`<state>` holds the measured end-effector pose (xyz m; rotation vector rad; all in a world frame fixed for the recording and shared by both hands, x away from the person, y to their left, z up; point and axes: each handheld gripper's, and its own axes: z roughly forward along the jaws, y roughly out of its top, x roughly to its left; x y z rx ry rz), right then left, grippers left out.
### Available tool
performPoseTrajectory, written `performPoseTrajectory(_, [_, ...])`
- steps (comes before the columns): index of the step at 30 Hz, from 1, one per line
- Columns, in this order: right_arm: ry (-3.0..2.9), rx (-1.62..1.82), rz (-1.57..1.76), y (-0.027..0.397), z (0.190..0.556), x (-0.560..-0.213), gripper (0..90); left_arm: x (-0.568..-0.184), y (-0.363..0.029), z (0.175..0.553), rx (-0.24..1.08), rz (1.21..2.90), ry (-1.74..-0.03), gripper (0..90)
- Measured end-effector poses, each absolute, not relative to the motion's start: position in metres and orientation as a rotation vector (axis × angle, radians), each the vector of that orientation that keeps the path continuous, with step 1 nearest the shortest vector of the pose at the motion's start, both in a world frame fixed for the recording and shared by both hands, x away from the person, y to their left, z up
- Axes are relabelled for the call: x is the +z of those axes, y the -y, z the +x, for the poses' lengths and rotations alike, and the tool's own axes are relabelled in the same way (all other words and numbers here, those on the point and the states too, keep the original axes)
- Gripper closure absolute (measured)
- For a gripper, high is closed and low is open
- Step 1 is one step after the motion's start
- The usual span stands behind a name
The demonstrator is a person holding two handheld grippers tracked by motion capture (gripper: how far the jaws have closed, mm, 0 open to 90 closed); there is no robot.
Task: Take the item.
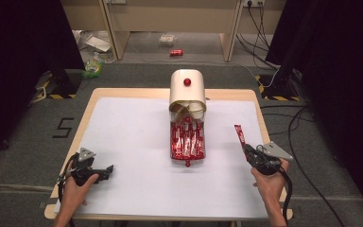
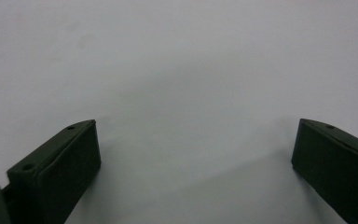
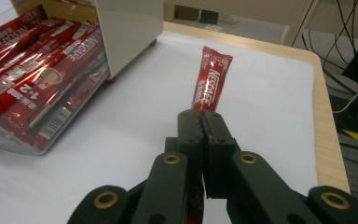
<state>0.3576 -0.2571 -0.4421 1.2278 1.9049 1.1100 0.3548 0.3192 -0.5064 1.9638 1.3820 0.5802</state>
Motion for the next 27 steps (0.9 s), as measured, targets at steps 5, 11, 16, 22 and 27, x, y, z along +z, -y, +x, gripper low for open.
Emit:
performPoseTrajectory(5, [-1.907,1.091,1.247,0.261,0.36,-0.448,87.6,-0.506,-0.319,0.355,0.581,1.964,-1.382,0.3])
performPoseTrajectory(11, [-1.916,1.077,1.264,0.264,0.362,-0.454,87.6,-0.506,-0.319,0.355,0.581,1.964,-1.382,0.2])
performPoseTrajectory(16, [-1.923,1.06,1.275,0.266,0.363,-0.458,87.6,-0.506,-0.319,0.355,0.581,1.964,-1.382,0.3])
performPoseTrajectory(22, [-1.921,1.041,1.297,0.27,0.364,-0.462,87.6,-0.506,-0.319,0.355,0.581,1.964,-1.382,0.3])
performPoseTrajectory(27, [-1.922,1.026,1.307,0.272,0.366,-0.465,87.6,-0.506,-0.319,0.355,0.581,1.964,-1.382,0.3])
